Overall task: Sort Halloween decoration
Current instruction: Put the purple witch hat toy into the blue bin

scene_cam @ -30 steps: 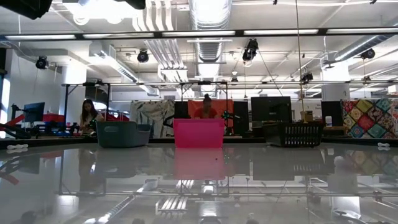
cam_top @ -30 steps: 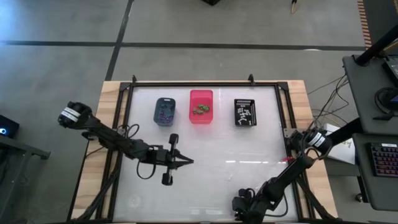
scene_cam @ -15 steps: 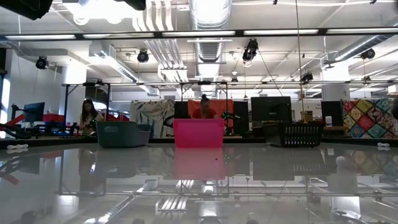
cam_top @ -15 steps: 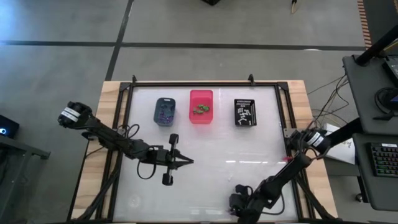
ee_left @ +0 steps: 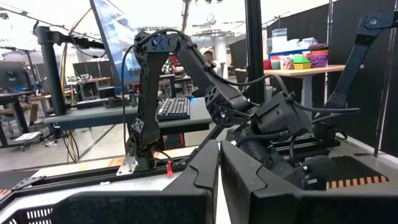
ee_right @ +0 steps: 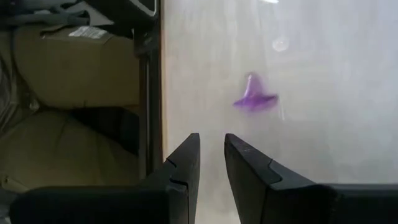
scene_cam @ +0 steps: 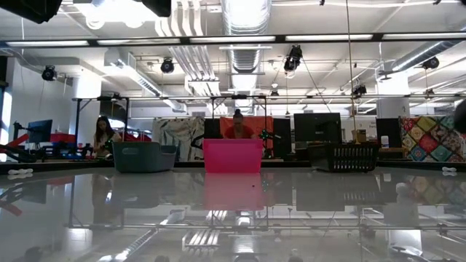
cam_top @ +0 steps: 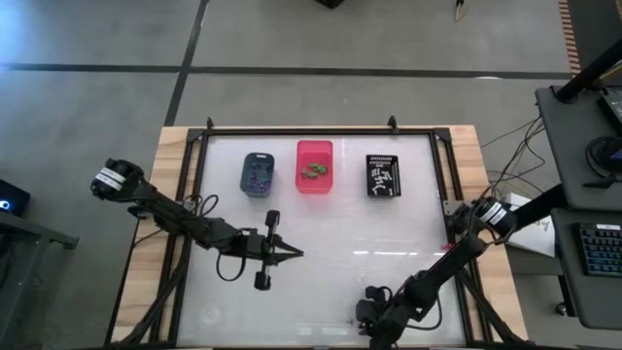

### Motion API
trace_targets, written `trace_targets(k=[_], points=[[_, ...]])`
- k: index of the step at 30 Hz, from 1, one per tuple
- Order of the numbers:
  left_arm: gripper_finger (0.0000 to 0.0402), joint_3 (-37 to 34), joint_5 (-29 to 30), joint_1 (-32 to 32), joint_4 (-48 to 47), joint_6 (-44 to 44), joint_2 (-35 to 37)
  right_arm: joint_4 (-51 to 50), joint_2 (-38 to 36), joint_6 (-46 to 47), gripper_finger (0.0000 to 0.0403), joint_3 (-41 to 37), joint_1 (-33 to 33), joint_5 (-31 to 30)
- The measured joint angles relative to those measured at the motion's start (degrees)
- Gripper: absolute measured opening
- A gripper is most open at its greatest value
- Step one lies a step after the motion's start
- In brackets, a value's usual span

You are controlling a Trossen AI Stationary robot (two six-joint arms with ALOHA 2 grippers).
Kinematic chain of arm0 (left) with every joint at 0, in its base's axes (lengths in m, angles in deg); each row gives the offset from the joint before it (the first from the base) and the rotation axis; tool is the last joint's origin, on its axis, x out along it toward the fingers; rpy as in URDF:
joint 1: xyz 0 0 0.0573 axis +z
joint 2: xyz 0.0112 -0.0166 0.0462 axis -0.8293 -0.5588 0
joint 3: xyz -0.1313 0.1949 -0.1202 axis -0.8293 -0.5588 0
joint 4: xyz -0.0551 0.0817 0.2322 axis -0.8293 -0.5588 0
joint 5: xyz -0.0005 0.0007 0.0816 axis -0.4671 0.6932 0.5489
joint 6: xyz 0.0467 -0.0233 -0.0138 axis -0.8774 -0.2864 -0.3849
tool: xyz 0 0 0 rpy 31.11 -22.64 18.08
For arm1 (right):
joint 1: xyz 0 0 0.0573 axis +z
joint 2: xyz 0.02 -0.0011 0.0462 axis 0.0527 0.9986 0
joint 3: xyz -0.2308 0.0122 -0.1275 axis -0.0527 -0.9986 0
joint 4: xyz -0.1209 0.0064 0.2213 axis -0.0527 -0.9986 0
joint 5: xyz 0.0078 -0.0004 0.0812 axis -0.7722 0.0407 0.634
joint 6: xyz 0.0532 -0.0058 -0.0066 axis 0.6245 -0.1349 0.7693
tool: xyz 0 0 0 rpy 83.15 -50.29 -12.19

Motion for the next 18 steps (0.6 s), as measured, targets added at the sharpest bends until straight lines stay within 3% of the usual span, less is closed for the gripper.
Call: trace_targets(k=[18], points=[[0.0000, 0.00, -0.02, 0.00, -0.21, 0.15, 0.00, 3.73, 2.67, -7.04, 0.0068, 0.02, -0.49, -3.25]])
